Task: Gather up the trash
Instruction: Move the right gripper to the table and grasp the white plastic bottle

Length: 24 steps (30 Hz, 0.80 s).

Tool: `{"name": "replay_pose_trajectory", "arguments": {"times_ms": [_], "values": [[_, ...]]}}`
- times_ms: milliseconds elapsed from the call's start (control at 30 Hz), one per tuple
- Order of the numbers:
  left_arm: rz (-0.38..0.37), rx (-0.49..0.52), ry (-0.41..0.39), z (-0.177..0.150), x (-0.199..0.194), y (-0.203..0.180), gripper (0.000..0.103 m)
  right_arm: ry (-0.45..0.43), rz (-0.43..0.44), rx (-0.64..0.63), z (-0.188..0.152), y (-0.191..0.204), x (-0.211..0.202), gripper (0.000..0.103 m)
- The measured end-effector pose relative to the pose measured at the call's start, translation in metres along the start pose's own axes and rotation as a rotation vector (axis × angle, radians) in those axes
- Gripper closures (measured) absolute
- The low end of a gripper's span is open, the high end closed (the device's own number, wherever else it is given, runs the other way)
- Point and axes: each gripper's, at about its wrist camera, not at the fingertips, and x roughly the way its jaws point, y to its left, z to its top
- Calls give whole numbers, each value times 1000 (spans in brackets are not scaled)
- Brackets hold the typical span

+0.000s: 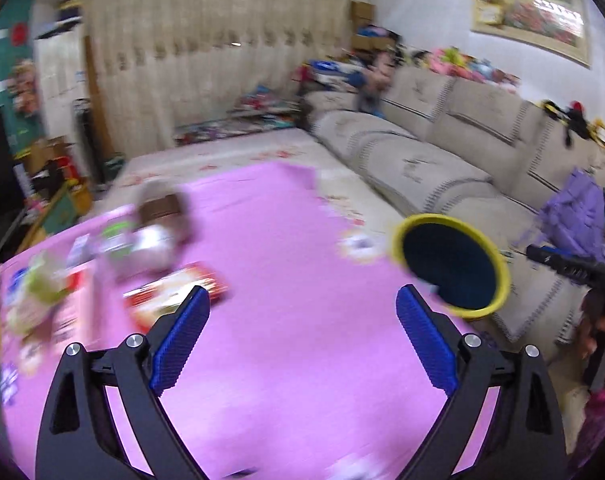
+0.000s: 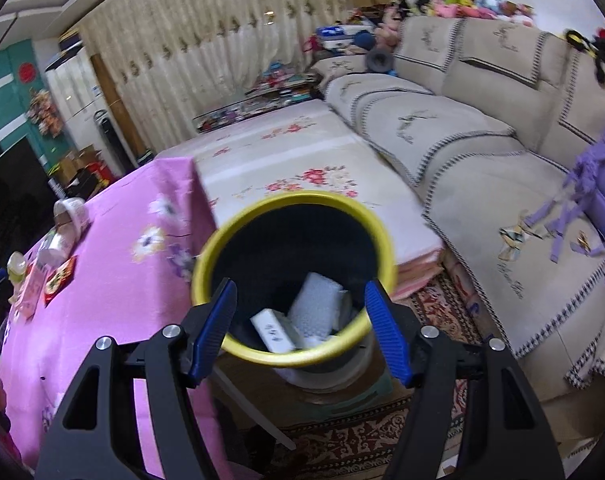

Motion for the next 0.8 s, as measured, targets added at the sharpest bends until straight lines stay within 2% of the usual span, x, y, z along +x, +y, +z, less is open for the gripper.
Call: {"name": "replay_pose_trajectory", "arguments": {"times_ms": [133, 233, 333, 467, 600, 800], "values": [[105, -41, -34, -23, -26, 61, 9, 24, 62, -74, 6, 48, 13, 40], [198, -64, -56, -42, -37, 104, 8, 48, 131, -156, 12, 102, 25, 40], [248, -77, -75, -58, -41, 134, 8, 72, 193, -230, 16, 154, 37, 40], [255, -94, -82, -68, -36, 151, 8, 89, 273, -308, 22, 219, 51, 40], [230, -124, -91, -78, -31, 161, 8, 108, 321, -373, 24, 283, 70, 40], [190, -147, -99, -84, -32, 159, 8, 122, 391, -358, 22, 357, 104, 40]]}}
